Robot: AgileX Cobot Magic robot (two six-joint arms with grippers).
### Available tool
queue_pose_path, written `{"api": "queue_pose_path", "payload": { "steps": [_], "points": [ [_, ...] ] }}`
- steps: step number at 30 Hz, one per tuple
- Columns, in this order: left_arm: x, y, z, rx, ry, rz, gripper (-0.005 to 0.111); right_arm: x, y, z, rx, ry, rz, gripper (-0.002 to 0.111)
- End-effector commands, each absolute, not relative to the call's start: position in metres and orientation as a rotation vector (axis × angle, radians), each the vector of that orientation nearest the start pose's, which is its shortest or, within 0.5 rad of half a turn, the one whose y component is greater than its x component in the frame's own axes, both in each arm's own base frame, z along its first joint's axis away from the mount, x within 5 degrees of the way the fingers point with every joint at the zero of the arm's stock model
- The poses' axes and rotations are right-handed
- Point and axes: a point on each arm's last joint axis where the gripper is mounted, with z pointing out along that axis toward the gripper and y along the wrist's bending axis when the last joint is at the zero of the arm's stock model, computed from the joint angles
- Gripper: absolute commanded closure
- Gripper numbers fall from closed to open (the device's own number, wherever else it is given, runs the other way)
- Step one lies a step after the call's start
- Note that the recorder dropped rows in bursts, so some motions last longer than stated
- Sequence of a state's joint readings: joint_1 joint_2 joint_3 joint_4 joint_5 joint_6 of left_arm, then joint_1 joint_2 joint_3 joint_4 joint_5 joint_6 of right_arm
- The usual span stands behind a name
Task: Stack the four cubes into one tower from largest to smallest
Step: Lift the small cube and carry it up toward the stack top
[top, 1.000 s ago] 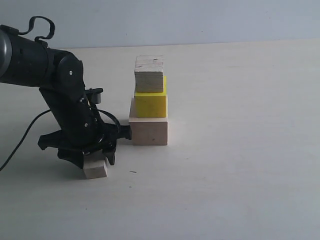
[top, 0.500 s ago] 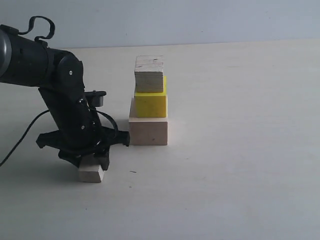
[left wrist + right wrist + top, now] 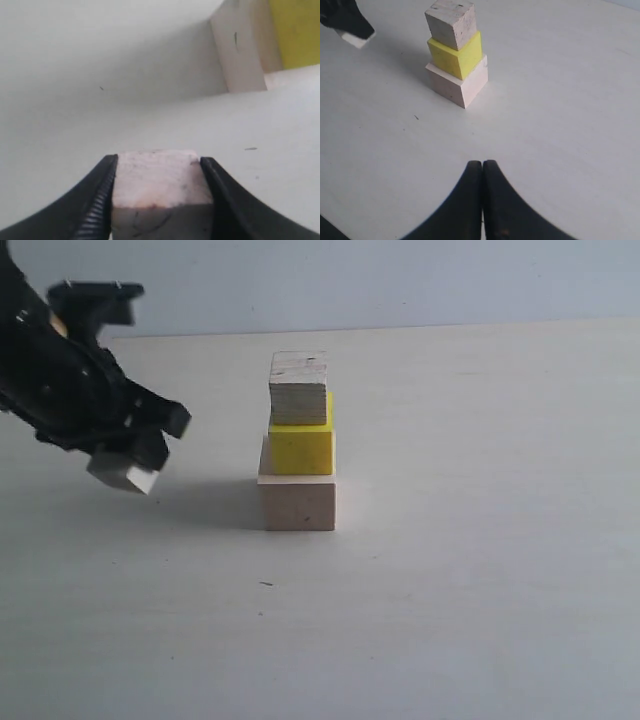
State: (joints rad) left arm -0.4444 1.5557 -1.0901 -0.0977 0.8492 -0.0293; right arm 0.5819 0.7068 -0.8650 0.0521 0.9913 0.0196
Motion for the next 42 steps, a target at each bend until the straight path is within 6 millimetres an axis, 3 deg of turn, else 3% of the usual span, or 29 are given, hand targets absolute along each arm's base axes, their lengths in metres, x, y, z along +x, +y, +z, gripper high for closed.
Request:
{"api": "queue_pose_path", "payload": {
  "steps": [1, 8, 13, 18, 24, 30, 39, 42],
  "points": [
    [0.269, -0.112, 0.292, 0.599, 2.549, -0.291, 0.107, 0.093, 0.064, 0.356, -0.668, 2.237, 0.332, 0.108],
    [0.263, -0.105, 0.33, 0.829, 2.152, -0.729, 0.107, 0.096, 0.062, 0.357, -0.672, 2.211, 0.285, 0.108],
    [0.27, -0.104, 0.337, 0.982, 1.86, -0.924, 0.107, 0.096, 0.062, 0.357, -0.672, 2.21, 0.285, 0.108],
    [0.283, -0.104, 0.329, 0.946, 1.8, -0.992, 0.107, 0.095, 0.062, 0.357, -0.675, 2.222, 0.282, 0.108],
    [0.285, -0.107, 0.336, 0.868, 1.738, -1.069, 0.107, 0.094, 0.061, 0.356, -0.678, 2.232, 0.279, 0.108],
    [0.286, -0.11, 0.333, 1.061, 1.542, -0.999, 0.107, 0.094, 0.061, 0.356, -0.676, 2.233, 0.28, 0.108],
    [0.316, -0.115, 0.295, 1.081, 1.457, -1.022, 0.107, 0.093, 0.063, 0.356, -0.666, 2.243, 0.319, 0.108],
    [0.326, -0.116, 0.291, 1.087, 1.451, -1.018, 0.107, 0.093, 0.063, 0.356, -0.665, 2.244, 0.325, 0.108]
  ]
}}
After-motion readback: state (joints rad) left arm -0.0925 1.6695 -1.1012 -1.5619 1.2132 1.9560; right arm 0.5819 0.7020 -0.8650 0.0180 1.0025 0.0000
